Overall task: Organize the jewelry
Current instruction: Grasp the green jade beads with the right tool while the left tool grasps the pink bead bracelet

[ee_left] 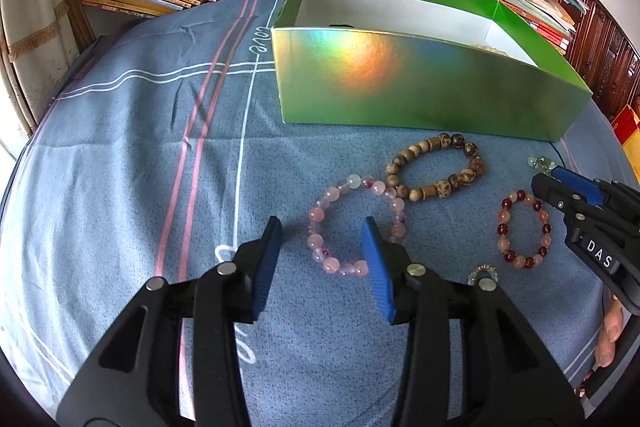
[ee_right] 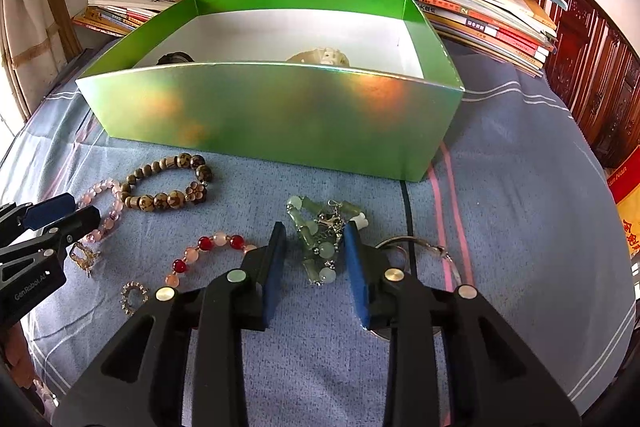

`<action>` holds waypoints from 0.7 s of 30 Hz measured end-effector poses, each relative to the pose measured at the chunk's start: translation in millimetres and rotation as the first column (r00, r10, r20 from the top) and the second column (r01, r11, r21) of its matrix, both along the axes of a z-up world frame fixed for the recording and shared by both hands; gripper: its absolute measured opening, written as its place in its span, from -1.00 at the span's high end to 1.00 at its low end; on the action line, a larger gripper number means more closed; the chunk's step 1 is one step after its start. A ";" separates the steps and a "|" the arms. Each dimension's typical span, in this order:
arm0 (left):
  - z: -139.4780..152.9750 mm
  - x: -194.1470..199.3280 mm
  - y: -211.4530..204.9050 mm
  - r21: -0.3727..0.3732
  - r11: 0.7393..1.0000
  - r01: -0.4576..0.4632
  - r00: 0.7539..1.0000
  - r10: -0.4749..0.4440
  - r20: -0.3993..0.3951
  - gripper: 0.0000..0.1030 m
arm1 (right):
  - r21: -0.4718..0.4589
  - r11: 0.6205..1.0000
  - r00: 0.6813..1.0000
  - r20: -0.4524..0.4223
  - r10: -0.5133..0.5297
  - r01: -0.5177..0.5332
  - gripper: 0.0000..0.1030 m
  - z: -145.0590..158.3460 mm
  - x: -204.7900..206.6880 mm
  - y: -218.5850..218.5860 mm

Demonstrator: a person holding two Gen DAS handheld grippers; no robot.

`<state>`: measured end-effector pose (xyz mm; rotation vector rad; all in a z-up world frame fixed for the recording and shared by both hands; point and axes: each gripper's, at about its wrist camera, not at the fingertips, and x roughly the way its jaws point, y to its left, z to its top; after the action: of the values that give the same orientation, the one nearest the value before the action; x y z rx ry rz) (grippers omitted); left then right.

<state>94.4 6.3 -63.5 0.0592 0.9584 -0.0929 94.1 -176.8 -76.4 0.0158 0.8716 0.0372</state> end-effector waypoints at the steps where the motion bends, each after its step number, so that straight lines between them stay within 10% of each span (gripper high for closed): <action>1: 0.2 0.1 0.3 -0.001 1.000 -0.001 1.000 0.001 0.000 0.19 | 0.001 1.000 1.000 0.000 0.000 0.000 0.38 -0.1 0.0 -0.2; 21: 1.0 -1.4 0.0 0.003 1.000 0.005 1.000 -0.005 0.009 0.20 | 0.007 1.000 1.000 0.012 0.002 -0.002 0.46 -1.5 -3.5 2.0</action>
<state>93.0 6.3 -62.5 0.0644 0.9499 -0.0957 90.6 -174.8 -78.0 0.0212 0.8596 0.0424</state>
